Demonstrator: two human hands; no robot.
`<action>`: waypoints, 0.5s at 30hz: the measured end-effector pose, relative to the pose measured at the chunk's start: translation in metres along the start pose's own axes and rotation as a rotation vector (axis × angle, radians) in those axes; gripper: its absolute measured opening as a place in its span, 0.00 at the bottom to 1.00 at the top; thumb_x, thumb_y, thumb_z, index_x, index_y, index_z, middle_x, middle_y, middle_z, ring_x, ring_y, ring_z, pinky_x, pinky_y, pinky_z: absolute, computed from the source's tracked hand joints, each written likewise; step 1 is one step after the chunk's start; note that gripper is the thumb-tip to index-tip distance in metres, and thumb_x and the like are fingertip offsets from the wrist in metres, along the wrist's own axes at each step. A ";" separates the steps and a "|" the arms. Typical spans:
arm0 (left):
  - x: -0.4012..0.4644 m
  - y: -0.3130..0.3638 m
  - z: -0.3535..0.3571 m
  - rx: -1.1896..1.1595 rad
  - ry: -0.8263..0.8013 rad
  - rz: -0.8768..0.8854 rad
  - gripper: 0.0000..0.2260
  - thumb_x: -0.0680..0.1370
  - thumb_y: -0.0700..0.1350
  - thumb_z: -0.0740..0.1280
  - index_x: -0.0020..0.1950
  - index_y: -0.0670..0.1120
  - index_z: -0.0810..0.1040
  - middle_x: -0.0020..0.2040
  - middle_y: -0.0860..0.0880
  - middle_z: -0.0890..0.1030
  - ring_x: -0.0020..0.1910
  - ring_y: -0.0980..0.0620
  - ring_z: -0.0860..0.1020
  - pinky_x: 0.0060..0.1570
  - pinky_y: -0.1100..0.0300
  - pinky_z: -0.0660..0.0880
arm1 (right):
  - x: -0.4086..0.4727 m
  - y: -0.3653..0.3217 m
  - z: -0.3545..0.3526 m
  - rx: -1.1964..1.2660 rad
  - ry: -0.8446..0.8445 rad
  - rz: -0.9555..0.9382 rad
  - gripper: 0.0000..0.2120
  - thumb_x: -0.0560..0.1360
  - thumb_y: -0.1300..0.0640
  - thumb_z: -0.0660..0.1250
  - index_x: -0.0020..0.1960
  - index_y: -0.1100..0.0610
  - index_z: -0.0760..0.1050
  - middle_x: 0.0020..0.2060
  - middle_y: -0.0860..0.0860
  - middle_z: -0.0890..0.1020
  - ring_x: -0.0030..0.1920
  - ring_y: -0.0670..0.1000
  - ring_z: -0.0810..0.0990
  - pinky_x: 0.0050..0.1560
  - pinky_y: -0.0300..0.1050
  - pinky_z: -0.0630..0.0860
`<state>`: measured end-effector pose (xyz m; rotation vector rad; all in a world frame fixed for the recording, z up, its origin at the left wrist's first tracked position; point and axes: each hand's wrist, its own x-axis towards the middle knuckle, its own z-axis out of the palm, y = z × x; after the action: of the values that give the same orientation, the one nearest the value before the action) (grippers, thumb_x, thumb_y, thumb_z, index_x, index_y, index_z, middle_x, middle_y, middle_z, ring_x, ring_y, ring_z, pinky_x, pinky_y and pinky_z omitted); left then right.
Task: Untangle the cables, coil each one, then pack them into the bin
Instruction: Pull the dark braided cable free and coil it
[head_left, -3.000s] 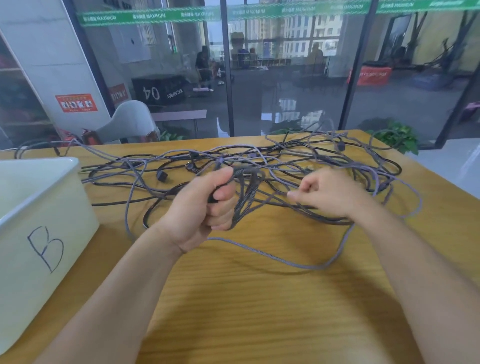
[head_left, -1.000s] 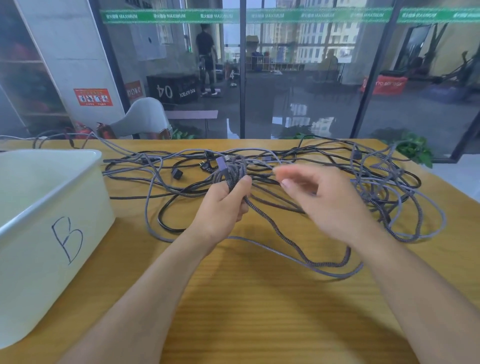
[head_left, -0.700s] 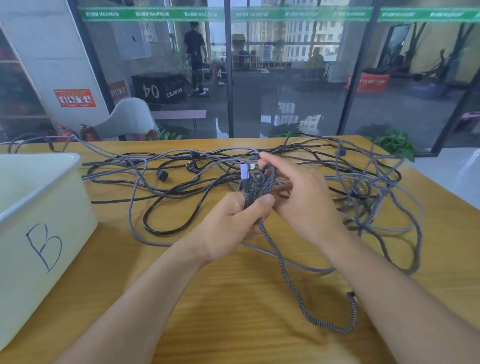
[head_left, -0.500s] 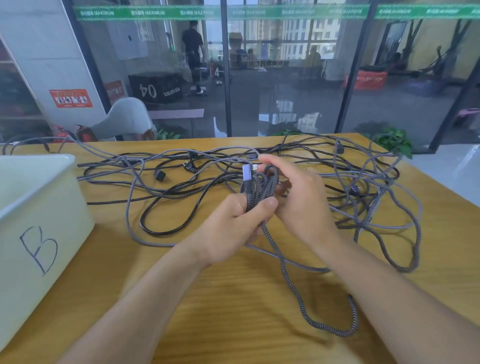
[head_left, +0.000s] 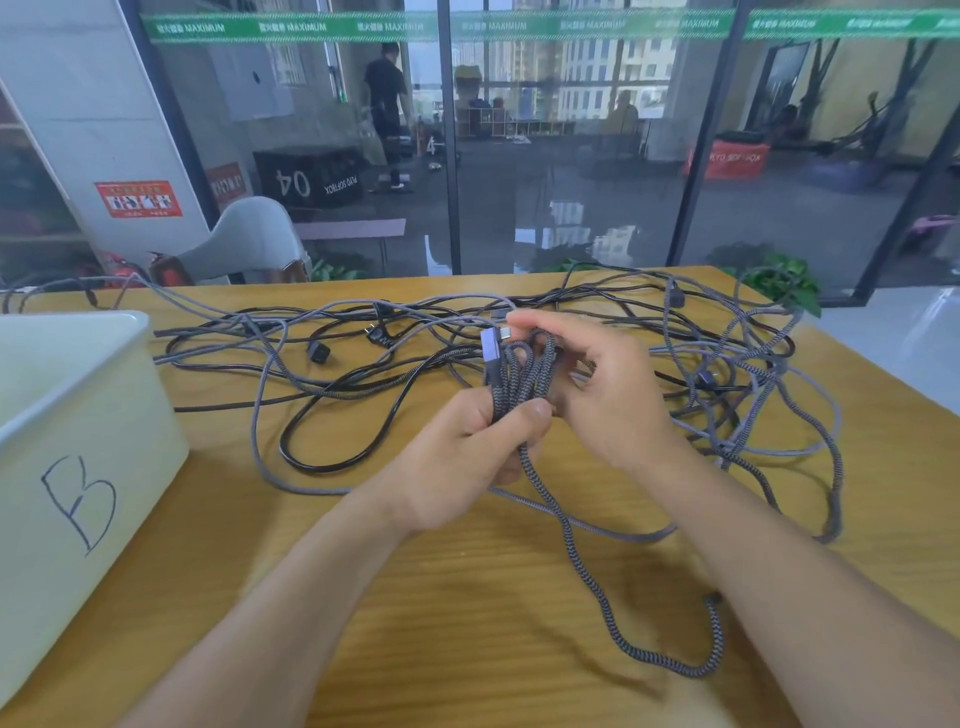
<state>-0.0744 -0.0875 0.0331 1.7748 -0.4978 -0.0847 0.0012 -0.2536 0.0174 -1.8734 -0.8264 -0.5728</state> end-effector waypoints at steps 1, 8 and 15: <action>0.000 0.000 -0.002 -0.010 -0.007 -0.004 0.18 0.87 0.40 0.56 0.37 0.42 0.65 0.34 0.37 0.58 0.31 0.50 0.55 0.32 0.58 0.55 | 0.001 -0.001 -0.005 0.229 -0.120 0.093 0.23 0.76 0.71 0.66 0.68 0.56 0.80 0.56 0.43 0.86 0.60 0.48 0.83 0.61 0.49 0.80; 0.000 -0.004 0.005 -0.019 -0.176 -0.039 0.17 0.82 0.45 0.59 0.36 0.40 0.63 0.33 0.41 0.59 0.30 0.51 0.57 0.30 0.65 0.60 | 0.005 -0.005 -0.011 0.771 -0.346 0.410 0.29 0.83 0.43 0.50 0.66 0.61 0.79 0.58 0.61 0.85 0.62 0.59 0.83 0.68 0.57 0.76; 0.001 -0.004 0.001 -0.049 -0.182 -0.017 0.18 0.83 0.46 0.58 0.35 0.45 0.60 0.29 0.50 0.63 0.31 0.48 0.57 0.34 0.48 0.54 | 0.007 -0.022 -0.004 0.742 -0.211 0.384 0.18 0.79 0.48 0.65 0.35 0.51 0.86 0.35 0.56 0.81 0.33 0.49 0.78 0.40 0.41 0.73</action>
<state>-0.0731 -0.0880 0.0295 1.7317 -0.6060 -0.2703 -0.0107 -0.2487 0.0370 -1.3488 -0.6604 0.1707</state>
